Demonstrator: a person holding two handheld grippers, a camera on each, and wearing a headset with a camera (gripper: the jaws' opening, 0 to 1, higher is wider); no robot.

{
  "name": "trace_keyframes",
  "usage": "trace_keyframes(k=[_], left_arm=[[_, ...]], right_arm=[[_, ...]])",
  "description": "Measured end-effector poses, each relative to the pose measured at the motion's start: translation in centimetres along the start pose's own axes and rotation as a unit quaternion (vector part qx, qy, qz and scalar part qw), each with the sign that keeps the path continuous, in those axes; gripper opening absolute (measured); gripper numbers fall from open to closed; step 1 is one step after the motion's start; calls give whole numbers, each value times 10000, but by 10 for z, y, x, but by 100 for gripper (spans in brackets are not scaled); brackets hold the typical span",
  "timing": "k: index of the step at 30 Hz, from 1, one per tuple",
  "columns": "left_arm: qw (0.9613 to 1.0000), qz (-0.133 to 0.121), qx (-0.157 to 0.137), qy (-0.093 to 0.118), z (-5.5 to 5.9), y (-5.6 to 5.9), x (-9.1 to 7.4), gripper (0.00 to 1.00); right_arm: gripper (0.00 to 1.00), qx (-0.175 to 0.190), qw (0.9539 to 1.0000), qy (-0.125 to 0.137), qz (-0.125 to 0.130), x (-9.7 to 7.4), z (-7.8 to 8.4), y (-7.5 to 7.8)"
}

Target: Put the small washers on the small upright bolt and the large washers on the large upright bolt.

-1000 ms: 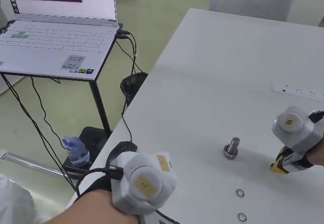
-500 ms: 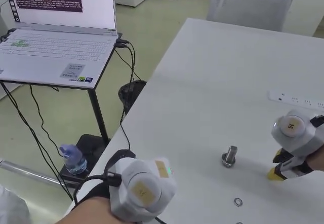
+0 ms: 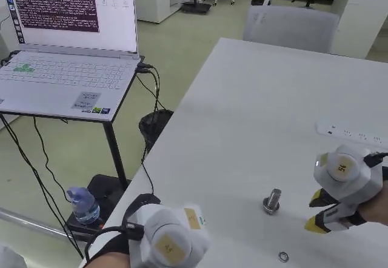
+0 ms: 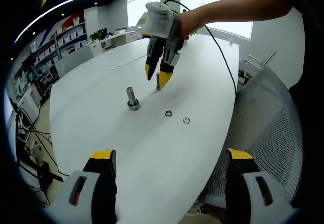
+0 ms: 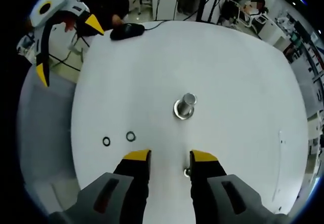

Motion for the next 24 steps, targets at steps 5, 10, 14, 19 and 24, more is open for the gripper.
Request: trace_keyframes(k=[5, 10, 14, 19, 24], left_arm=[[10000, -18, -10, 27, -1, -2, -1, 89], [10000, -16, -5, 33, -1, -1, -1, 89], [10000, -17, -2, 21, 0, -1, 0, 88], [10000, -41, 24, -33, 3, -2, 0, 87], [9999, 32, -19, 111, -3, 1, -1, 88]], right_arm=[[32, -110, 9999, 40, -54, 0, -5, -11], [32, -186, 9997, 77, -108, 3, -9, -22], [32, -233, 9996, 98, -146, 4, -11, -30], [30, -260, 9993, 190, -210, 7, -17, -41], [30, -315, 9990, 203, -247, 12, -19, -48]])
Point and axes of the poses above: the centre of the closed fingertips' face, and the gripper's own axes: x roughly forward along the fingers, y roughly to its right, z roughly out of its underside, the point moved 1 cm from there along -x, roughly backward along the fingers, and after that the axes turned 13 degrees about -x, right-handed, at the moved point
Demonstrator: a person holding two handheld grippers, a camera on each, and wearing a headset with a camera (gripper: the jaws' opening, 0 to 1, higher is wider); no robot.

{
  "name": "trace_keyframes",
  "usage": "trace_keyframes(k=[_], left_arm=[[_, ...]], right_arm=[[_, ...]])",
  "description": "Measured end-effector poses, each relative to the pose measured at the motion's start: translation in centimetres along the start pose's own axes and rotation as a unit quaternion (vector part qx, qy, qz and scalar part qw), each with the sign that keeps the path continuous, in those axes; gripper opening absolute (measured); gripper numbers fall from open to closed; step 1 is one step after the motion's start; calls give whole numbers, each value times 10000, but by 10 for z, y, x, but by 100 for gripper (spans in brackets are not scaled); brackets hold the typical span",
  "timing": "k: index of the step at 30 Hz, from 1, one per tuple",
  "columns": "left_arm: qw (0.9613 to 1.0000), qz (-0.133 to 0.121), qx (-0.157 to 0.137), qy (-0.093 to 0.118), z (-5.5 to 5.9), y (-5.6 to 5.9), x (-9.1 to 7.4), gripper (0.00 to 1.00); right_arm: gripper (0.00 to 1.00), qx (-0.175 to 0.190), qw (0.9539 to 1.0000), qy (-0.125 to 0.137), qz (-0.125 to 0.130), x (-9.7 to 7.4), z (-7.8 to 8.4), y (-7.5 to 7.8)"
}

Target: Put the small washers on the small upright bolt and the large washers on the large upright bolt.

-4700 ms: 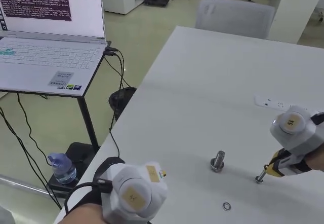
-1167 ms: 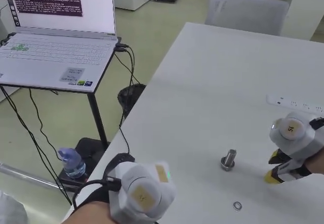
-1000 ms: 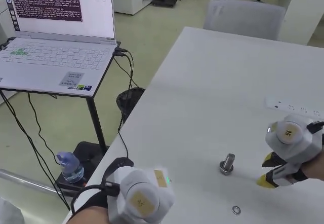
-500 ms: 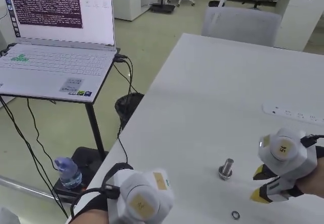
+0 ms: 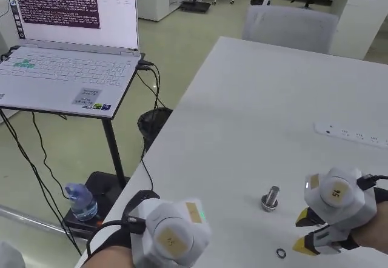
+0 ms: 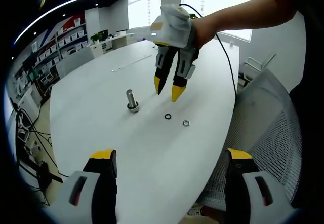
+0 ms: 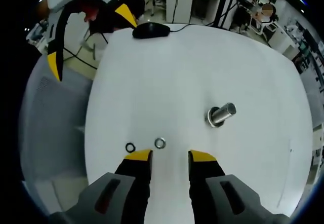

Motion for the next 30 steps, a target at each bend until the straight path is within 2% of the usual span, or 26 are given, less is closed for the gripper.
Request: trace_keyframes(k=[2, 9, 18, 30], left_arm=[[10000, -25, 72, -38, 0, -1, 1, 88], [10000, -9, 34, 19, -3, -1, 2, 88], [10000, 27, 42, -32, 2, 1, 3, 87], [9999, 63, 76, -64, 0, 2, 3, 85]], right_arm=[[30, -25, 10000, -6, -22, 2, -1, -2], [30, -130, 9999, -46, -86, 15, -1, -10], [29, -191, 9997, -66, -164, 37, 3, -17], [27, -224, 9995, -152, -174, 46, 5, -19]])
Point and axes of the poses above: the centre of the closed fingertips' face, and the gripper's own axes: x roughly forward along the fingers, y roughly to its right, z roughly out of its underside, the point moved 1 cm from there along -x, roughly backward along the fingers, and after that the axes turned 13 degrees about -x, right-handed, at the moved point
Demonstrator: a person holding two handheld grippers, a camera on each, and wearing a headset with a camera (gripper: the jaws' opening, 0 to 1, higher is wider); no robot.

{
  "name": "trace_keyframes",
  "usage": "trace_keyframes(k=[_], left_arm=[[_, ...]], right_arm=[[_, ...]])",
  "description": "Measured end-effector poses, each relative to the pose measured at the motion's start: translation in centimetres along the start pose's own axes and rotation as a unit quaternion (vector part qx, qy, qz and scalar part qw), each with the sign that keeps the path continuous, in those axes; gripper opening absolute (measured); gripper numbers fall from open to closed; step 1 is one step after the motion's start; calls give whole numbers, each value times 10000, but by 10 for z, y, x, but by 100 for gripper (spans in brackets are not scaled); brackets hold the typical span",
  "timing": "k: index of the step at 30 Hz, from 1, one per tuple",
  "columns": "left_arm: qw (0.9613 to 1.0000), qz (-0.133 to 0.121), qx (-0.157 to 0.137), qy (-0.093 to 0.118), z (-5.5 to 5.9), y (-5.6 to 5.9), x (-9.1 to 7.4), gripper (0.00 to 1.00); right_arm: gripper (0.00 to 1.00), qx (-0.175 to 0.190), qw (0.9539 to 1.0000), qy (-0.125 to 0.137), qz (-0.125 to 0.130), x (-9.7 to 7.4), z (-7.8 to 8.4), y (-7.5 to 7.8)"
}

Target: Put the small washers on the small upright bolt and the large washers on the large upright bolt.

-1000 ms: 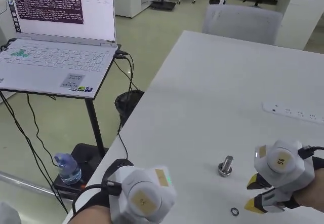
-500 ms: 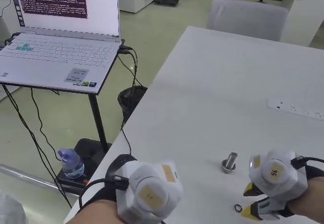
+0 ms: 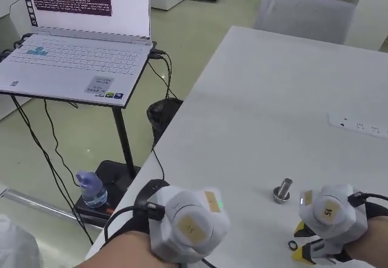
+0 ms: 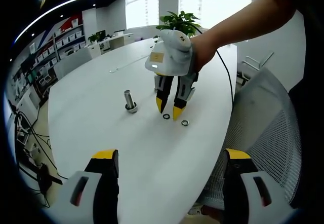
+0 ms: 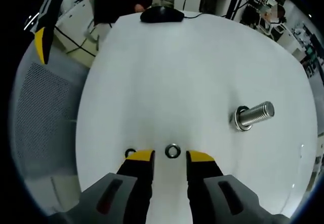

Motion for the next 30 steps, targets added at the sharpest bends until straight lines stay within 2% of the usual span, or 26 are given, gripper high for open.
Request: trace_keyframes(k=[9, 18, 21, 24, 30], left_arm=[[10000, 34, -8, -27, 3, 4, 0, 84], [10000, -3, -12, -11, 3, 1, -2, 83], [10000, -2, -7, -16, 3, 2, -3, 83], [10000, 4, 6, -22, 3, 2, -3, 83], [10000, 4, 30, -25, 2, 2, -3, 82]], right_arm=[[24, 20, 10000, -44, 16, 0, 2, 1], [19, 0, 9998, -179, 6, 0, 2, 2], [19, 2, 9997, -252, -15, 1, 2, 2], [14, -61, 9994, -343, 16, 2, 2, 4], [14, -44, 9987, -505, -6, 2, 1, 4]])
Point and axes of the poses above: the centre of the closed fingertips' face, and the gripper's own axes: x roughly forward along the fingers, y roughly to its right, z roughly out of its underside, the point moved 1 cm from there along -x, roughly backward along the fingers, and after that the axes turned 13 degrees about -x, right-handed, at the moved point
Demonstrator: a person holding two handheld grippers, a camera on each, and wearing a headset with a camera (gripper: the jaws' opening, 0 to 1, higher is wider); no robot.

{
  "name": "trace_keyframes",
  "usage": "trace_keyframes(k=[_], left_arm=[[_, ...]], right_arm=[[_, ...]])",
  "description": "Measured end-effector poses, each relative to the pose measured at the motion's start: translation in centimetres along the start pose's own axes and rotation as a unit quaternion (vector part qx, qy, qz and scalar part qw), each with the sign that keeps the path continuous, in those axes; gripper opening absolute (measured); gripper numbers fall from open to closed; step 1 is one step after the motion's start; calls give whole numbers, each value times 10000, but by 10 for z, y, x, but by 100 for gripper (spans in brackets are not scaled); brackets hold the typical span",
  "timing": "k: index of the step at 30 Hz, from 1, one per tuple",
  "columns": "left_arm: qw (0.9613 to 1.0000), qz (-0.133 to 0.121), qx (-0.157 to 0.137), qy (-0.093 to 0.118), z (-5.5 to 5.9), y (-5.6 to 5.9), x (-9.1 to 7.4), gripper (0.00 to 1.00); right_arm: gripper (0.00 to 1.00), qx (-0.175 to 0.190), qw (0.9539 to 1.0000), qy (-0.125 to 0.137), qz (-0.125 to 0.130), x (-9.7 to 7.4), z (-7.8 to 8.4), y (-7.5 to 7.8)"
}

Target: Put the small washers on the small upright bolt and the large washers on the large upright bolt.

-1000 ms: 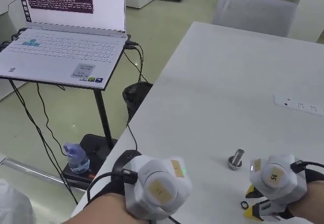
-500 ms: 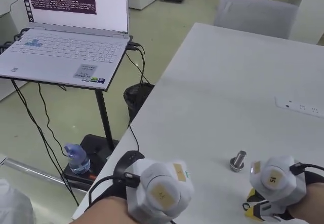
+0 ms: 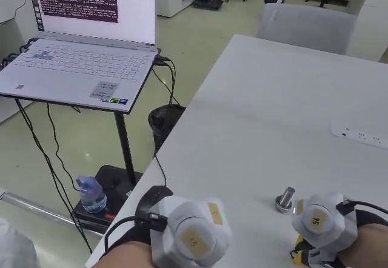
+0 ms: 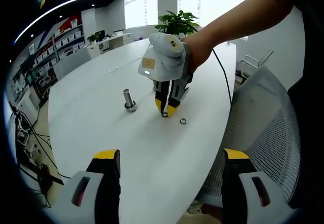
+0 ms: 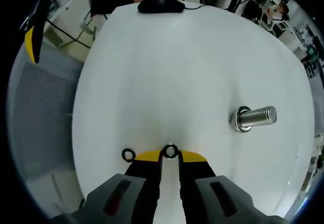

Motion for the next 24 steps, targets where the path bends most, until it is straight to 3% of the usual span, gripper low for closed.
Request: trace_keyframes(k=[3, 6, 10, 16, 24], left_arm=[[10000, -2, 10, -1, -1, 1, 0, 81], [10000, -10, 23, 8, -2, 0, -1, 81], [10000, -21, 28, 7, -3, 0, -1, 81], [10000, -37, -18, 41, -5, 1, 1, 81], [9999, -86, -44, 35, -3, -1, 3, 82]], right_arm=[[13, 29, 10000, -27, 24, 0, 1, 0], [13, 307, 9995, 111, 51, -1, 2, 3], [12, 377, 9989, 249, 95, -1, 2, 3], [12, 488, 9985, 238, 106, -6, 8, 2], [12, 757, 9966, 205, 268, -29, 39, 3]])
Point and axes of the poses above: the centre of the closed fingertips' face, and the gripper's own axes: x roughly forward along the fingers, y roughly to its right, z roughly out of its underside, the point moved 1 cm from there along -x, roughly backward along the fingers, and after that the axes turned 13 degrees about -x, right-handed, at the moved point
